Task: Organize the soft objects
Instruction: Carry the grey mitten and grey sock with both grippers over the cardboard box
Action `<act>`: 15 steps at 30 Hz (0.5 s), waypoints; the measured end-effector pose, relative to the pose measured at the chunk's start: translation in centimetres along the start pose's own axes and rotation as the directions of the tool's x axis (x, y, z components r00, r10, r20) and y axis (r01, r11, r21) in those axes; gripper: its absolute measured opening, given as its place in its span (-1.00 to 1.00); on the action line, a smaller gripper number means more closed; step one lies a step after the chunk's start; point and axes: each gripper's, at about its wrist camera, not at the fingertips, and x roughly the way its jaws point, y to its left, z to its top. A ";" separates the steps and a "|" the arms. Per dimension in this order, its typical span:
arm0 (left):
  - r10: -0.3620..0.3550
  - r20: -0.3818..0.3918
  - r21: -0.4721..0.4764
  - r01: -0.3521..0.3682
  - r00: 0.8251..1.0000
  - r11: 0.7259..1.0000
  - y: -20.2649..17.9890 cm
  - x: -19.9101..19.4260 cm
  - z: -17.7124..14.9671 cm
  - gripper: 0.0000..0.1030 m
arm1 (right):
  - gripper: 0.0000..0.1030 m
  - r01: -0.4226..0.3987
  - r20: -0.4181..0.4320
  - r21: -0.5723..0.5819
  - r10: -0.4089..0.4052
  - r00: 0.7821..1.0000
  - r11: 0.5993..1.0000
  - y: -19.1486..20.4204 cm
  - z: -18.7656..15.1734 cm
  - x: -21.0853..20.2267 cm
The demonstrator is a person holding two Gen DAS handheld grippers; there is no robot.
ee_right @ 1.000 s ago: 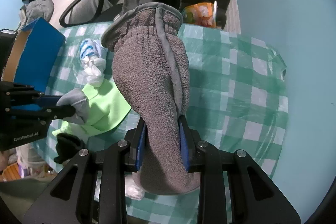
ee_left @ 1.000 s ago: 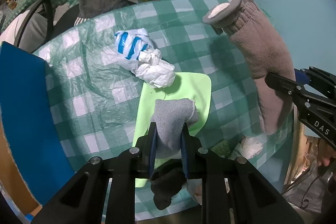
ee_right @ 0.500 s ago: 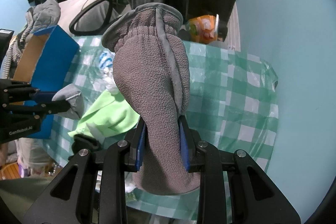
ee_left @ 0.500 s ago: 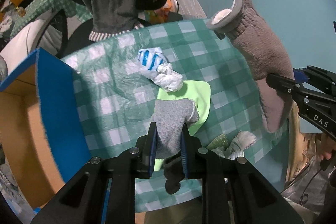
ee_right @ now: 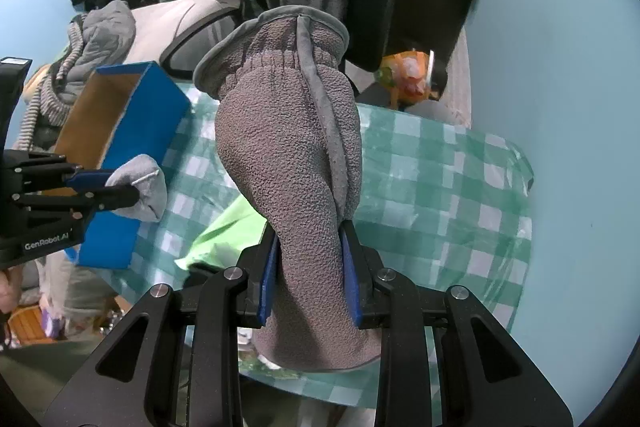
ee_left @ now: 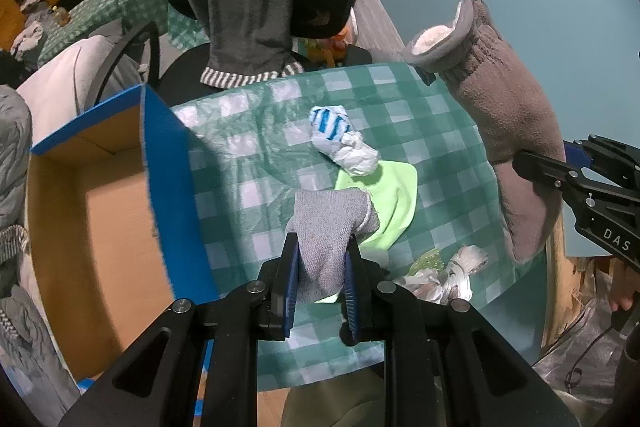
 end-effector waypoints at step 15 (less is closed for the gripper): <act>0.025 0.027 -0.065 -0.023 0.999 0.998 4.9 -2.3 -1.4 -0.61 | -0.47 -0.035 0.020 -0.054 0.036 0.999 0.998 4.8 2.3 -0.4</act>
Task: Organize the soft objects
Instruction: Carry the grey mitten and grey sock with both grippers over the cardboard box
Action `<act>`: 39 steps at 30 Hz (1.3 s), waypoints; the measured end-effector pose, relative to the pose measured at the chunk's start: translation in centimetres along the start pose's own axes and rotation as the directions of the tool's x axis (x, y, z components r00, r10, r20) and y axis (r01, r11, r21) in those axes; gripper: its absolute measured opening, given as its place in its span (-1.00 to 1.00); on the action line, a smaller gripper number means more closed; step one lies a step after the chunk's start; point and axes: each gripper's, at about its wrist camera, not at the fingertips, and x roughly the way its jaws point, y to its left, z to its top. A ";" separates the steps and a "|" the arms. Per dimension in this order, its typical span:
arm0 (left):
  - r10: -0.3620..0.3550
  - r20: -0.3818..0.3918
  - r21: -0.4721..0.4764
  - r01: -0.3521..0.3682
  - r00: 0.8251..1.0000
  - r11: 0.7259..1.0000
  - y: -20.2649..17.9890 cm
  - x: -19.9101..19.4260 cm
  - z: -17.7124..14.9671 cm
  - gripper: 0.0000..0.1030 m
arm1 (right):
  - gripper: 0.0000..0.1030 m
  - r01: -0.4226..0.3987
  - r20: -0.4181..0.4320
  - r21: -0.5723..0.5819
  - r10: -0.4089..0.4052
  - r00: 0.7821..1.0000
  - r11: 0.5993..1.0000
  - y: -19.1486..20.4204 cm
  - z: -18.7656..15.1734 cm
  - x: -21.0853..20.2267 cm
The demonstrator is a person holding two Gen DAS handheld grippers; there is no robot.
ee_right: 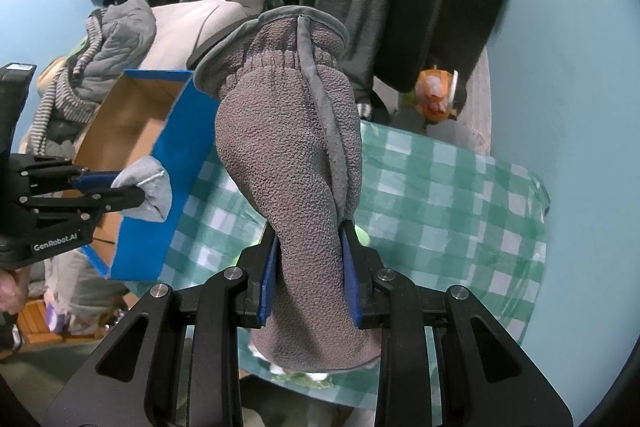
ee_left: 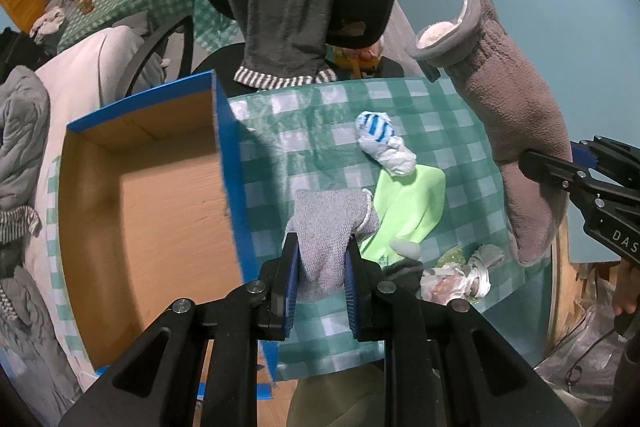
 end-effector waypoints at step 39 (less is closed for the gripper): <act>0.071 0.010 -0.174 -0.068 0.997 0.982 14.0 -2.0 -3.7 -0.61 | -0.47 -0.136 -0.042 -0.191 0.131 0.991 0.972 15.4 5.9 5.0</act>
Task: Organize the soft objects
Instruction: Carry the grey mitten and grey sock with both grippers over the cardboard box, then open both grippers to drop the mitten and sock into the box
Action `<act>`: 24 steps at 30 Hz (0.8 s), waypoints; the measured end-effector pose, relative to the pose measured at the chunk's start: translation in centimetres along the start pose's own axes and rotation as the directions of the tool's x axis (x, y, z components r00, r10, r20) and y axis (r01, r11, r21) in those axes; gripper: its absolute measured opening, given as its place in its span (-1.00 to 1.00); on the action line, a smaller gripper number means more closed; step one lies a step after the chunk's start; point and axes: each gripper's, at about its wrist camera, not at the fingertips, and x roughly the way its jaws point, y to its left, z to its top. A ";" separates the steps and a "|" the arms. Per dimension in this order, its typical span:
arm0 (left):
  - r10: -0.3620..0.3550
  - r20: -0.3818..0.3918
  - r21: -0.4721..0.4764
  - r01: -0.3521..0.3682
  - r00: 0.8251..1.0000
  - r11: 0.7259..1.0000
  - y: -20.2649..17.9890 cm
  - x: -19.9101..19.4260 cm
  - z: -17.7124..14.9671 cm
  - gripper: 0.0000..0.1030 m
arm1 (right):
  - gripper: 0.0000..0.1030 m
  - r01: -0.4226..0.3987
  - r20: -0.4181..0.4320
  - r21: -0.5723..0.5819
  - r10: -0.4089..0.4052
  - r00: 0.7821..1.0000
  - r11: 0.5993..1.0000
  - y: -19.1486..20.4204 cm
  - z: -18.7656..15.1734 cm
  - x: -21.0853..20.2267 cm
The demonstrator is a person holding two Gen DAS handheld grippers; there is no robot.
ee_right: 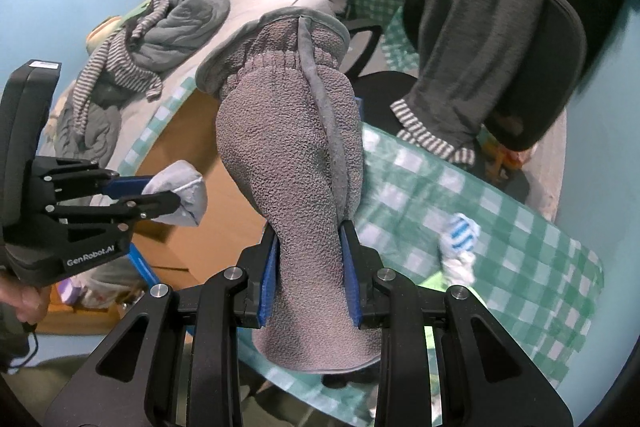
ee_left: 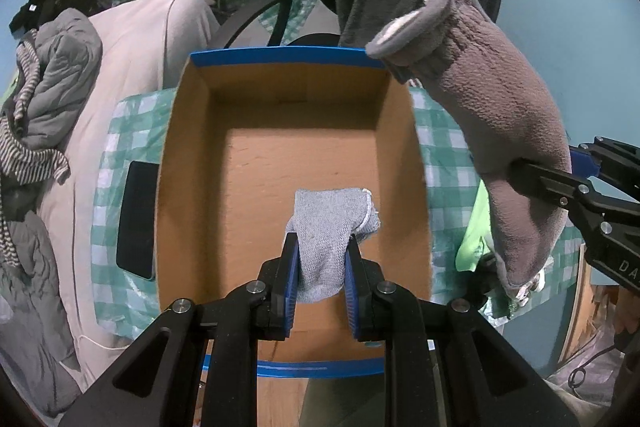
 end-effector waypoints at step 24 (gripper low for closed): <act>0.014 -0.063 -0.030 -0.016 0.998 0.999 6.4 2.8 -0.7 -0.60 | -0.47 -0.034 -0.088 -0.028 0.032 0.996 0.999 6.4 3.4 6.9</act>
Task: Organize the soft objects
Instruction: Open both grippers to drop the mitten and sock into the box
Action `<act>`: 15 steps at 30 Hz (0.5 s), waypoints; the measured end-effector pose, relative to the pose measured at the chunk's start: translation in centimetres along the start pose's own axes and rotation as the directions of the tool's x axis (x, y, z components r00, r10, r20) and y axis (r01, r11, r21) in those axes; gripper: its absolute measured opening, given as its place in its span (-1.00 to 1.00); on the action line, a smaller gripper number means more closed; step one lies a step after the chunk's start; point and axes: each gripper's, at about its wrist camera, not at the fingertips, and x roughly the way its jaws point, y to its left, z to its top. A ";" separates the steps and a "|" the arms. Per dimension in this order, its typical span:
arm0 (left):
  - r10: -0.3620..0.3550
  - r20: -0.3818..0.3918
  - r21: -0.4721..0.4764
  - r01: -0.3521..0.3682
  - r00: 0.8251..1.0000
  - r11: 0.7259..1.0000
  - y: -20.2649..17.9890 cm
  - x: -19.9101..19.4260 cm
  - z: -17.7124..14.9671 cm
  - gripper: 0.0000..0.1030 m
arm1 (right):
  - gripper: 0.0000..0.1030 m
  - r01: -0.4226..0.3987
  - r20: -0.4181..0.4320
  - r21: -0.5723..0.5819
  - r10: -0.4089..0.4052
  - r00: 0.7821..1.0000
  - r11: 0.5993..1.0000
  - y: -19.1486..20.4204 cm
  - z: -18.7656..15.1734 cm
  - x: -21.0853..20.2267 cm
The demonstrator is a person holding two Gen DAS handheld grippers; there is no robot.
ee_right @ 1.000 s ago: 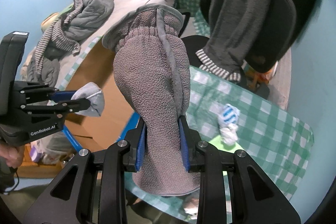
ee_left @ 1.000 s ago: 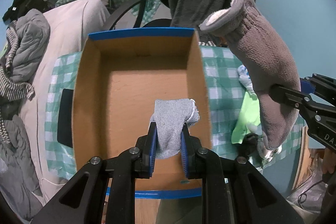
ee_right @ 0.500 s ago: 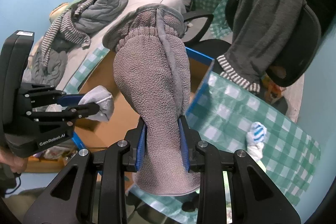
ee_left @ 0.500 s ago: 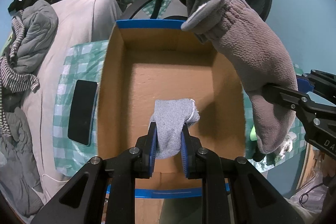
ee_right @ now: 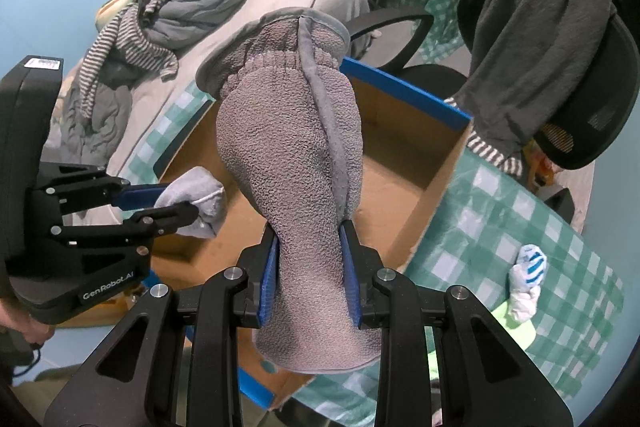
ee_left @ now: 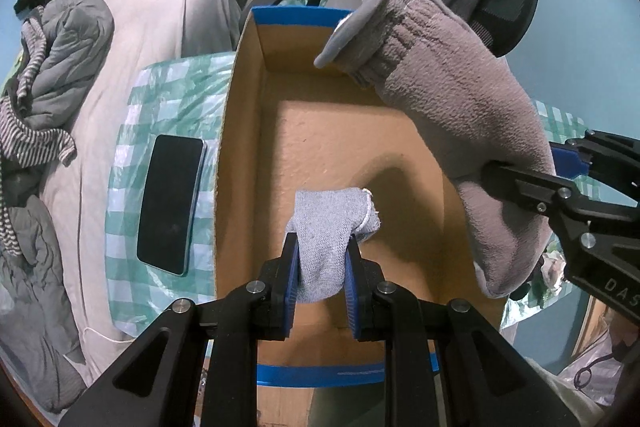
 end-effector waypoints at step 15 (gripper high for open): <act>-0.001 -0.018 0.004 0.001 1.000 1.000 0.5 0.4 -0.6 -0.13 | 0.09 0.034 -0.032 0.016 -0.033 0.999 0.999 0.5 -0.1 1.1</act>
